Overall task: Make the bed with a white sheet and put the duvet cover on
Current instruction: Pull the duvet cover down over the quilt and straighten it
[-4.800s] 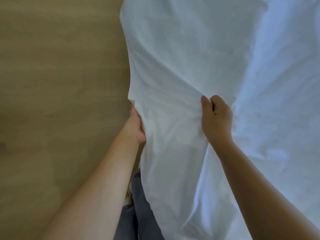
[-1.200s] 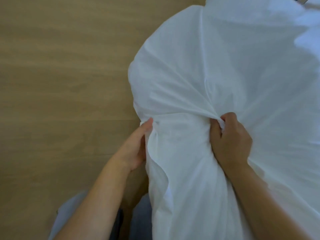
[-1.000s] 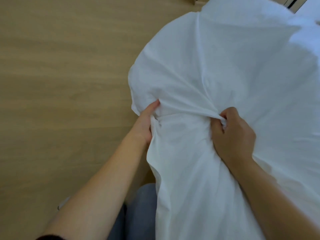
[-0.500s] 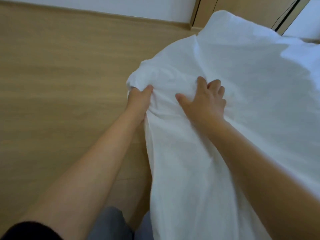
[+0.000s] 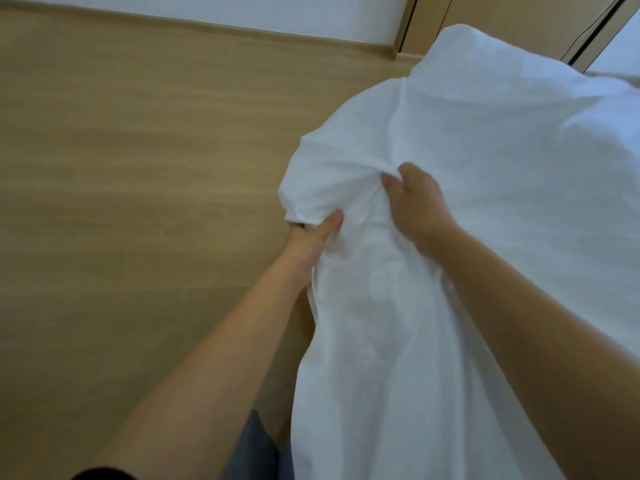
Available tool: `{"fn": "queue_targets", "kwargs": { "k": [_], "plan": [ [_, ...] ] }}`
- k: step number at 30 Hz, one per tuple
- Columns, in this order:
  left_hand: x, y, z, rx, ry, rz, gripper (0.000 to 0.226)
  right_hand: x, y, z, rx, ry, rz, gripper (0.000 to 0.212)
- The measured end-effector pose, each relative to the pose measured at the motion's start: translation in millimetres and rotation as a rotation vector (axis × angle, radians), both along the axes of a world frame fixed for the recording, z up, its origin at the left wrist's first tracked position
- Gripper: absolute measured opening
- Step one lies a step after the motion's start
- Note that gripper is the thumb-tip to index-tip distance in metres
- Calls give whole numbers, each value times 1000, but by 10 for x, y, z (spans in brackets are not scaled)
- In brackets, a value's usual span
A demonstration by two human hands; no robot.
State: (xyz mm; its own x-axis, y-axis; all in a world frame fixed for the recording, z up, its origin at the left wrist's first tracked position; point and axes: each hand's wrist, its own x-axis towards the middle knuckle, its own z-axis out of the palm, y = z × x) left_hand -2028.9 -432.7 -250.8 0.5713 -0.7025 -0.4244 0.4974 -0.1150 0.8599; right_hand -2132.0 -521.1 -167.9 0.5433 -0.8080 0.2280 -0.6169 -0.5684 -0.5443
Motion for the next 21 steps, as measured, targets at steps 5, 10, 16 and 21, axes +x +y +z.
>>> {"fn": "queue_targets", "kwargs": {
  "k": [5,10,16,21],
  "plan": [
    [-59,-42,309,-136,209,-144,64,167,23,292,209,-416,-41,36],
    [-270,-61,285,-85,222,-172,56,114,66,157,182,-21,11,39],
    [38,-43,395,-98,214,53,59,124,-208,601,-227,34,-131,43],
    [243,108,296,23,221,30,45,-26,-214,333,-299,298,-119,36]
  ]
}}
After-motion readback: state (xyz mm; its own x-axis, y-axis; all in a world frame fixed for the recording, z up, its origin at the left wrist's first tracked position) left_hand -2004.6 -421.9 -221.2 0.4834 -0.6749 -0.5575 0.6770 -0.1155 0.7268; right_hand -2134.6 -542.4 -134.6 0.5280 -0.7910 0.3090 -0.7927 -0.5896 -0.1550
